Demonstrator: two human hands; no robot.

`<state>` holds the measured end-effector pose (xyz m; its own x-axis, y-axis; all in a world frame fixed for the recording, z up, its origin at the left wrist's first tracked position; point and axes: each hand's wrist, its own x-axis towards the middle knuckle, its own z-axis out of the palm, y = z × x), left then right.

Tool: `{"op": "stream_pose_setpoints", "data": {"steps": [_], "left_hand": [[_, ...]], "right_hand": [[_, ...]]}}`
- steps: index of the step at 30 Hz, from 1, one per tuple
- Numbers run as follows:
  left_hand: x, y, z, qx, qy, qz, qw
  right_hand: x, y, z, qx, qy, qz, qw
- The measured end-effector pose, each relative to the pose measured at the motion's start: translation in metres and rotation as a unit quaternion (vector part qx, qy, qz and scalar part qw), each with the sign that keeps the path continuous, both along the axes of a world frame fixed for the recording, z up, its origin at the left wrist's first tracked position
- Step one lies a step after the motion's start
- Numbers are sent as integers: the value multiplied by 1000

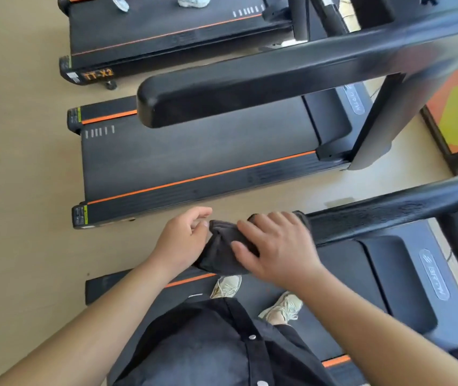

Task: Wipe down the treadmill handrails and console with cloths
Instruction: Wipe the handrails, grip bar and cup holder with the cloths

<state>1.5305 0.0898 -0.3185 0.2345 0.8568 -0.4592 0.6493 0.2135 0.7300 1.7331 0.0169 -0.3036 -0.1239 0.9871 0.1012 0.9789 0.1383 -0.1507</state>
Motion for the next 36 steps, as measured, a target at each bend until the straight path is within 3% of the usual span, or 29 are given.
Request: {"op": "stream_pose_setpoints", "data": {"steps": [5, 10, 14, 17, 21, 24, 27, 32, 36], "left_hand": [[-4, -4, 0, 1, -11, -5, 1000], [-17, -11, -4, 2, -9, 23, 1000], [-34, -15, -4, -9, -3, 43, 999], [-50, -16, 0, -11, 4, 65, 998], [-60, -15, 2, -9, 7, 74, 997], [-50, -12, 5, -3, -1, 55, 998], [-30, -8, 11, 5, -10, 22, 1000], [6, -7, 26, 25, -13, -38, 999], [40, -6, 41, 56, -25, -81, 995]], "right_hand": [[113, 5, 4, 12, -37, -147, 988], [73, 10, 3, 1, -58, -202, 978], [-21, 4, 2, -9, -5, -98, 995], [-76, 3, -6, -59, -52, 7, 997], [-78, 8, -17, -87, -130, 111, 981], [-49, 5, -12, -51, -75, 137, 986], [7, 1, -3, -14, -4, 81, 997], [143, -16, 6, 13, -4, -132, 991], [123, -15, 2, 9, -7, -271, 962]]}}
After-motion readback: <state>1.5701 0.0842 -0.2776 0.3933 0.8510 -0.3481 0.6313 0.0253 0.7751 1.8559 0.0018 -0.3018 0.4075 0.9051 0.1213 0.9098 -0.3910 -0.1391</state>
